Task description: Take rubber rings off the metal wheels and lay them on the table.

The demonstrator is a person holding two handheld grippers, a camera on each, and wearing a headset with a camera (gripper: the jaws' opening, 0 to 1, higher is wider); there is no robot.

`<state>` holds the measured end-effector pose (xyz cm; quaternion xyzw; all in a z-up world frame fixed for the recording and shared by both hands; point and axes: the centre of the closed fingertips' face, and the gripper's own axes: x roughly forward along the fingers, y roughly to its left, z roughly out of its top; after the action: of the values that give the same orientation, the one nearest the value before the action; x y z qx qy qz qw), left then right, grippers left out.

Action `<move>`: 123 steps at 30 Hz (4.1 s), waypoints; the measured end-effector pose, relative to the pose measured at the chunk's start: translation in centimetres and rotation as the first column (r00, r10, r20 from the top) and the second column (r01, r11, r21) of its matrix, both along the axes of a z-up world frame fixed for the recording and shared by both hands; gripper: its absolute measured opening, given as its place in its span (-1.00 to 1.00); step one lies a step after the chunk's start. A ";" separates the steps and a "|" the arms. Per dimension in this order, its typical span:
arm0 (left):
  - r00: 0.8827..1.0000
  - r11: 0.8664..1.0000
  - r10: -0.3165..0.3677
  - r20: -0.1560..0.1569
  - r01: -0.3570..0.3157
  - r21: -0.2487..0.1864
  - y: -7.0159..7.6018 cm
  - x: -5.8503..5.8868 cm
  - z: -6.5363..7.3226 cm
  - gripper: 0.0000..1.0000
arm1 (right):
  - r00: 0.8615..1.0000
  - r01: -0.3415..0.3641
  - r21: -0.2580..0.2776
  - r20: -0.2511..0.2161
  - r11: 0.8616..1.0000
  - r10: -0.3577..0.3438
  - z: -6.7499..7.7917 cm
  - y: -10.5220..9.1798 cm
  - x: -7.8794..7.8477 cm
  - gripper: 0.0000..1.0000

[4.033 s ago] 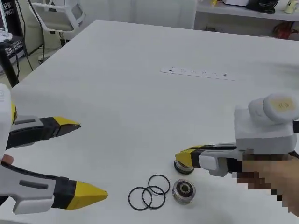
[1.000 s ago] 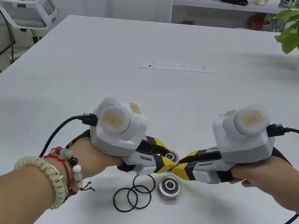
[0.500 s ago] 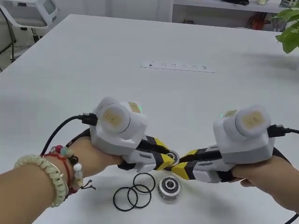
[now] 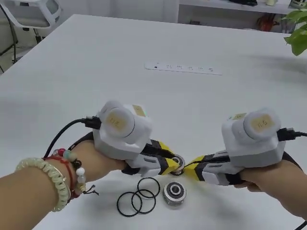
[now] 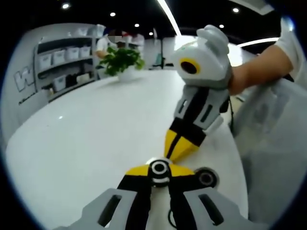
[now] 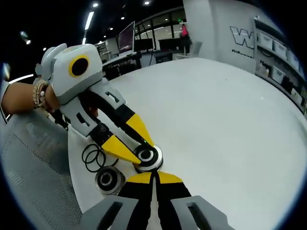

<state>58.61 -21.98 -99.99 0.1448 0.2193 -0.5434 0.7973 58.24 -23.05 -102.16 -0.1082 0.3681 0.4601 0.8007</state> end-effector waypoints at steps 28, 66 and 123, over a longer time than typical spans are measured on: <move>0.998 0.998 -0.061 0.022 0.060 0.029 0.2 -0.2 0.0 -0.74 | 0.984 0.120 0.116 -0.143 0.986 -0.103 1.5 0.3 0.3 -1.00; 0.997 0.997 -0.070 0.031 0.069 0.031 0.2 -0.3 -0.1 -0.75 | 0.987 0.088 0.227 -0.153 0.970 -0.054 2.9 2.6 -0.4 -1.00; 0.988 0.995 0.101 0.121 -0.102 0.006 13.3 -6.5 7.6 0.13 | 0.990 -0.046 0.233 -0.119 0.971 0.075 7.0 5.7 -2.8 -1.00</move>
<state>52.06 -8.72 -92.38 0.1710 0.1812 -0.4910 0.8347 55.40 -17.38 -95.13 0.0036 0.3589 0.5297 0.7685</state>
